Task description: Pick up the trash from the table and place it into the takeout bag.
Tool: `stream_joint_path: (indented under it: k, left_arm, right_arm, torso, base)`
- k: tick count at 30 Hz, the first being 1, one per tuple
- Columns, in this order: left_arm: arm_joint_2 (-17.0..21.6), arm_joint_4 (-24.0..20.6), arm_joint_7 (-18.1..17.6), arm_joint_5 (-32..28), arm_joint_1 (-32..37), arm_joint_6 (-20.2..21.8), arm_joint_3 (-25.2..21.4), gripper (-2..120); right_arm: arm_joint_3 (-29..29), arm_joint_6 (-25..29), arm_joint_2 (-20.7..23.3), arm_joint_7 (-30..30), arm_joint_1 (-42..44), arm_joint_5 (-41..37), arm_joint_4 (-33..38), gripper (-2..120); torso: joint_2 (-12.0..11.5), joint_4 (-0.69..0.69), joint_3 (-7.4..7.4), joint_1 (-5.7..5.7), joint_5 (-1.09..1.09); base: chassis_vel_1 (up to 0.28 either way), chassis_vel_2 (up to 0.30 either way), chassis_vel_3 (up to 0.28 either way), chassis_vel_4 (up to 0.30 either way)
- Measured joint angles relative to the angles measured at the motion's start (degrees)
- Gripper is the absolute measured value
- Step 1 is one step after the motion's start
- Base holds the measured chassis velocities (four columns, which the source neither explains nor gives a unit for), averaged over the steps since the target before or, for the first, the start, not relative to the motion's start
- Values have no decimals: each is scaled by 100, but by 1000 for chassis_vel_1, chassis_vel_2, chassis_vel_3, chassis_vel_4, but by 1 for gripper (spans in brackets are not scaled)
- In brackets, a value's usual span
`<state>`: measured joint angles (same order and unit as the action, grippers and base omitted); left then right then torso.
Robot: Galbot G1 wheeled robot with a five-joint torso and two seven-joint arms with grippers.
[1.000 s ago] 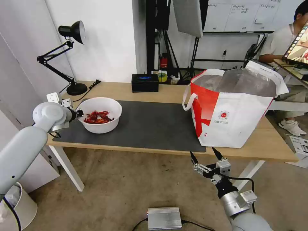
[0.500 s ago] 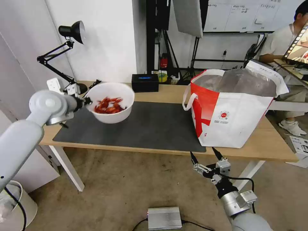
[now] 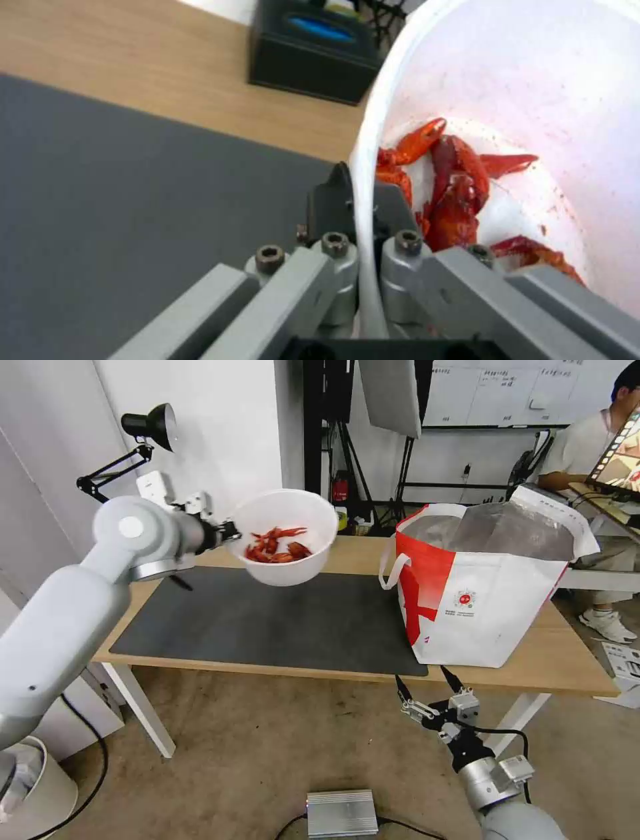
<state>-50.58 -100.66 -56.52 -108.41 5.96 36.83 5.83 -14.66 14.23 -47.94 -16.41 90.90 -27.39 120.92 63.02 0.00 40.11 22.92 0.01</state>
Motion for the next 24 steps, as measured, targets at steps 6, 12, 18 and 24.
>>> stream_joint_path:
  k: [6, 12, 18, 24]
  left_arm:
    - [-341, 62, -119, -96, -430, -34, 235, 0]
    - [-731, 226, -207, -128, -845, -70, 447, 0]
    - [-1016, 398, -341, -128, -1119, -98, 551, 0]
    - [-1456, 724, -589, -128, -1474, -179, 722, 0]
  right_arm:
    - [0, 0, 0, 0, 0, 0, -1, 100]
    - [0, 0, 0, 0, 0, 0, 0, 100]
    - [0, 0, 0, 0, 0, 0, 0, 100]
    - [0, 0, 0, 0, 0, 0, 0, 100]
  torso:
    - [0, 0, 0, 0, 1]
    - [1, 0, 0, 0, 0]
    - [1, 1, 0, 0, -1]
    - [1, 0, 0, 0, 0]
  base:
    - [0, 0, 0, 0]
    - [0, 0, 0, 0]
    - [0, 0, 0, 0]
    - [0, 0, 0, 0]
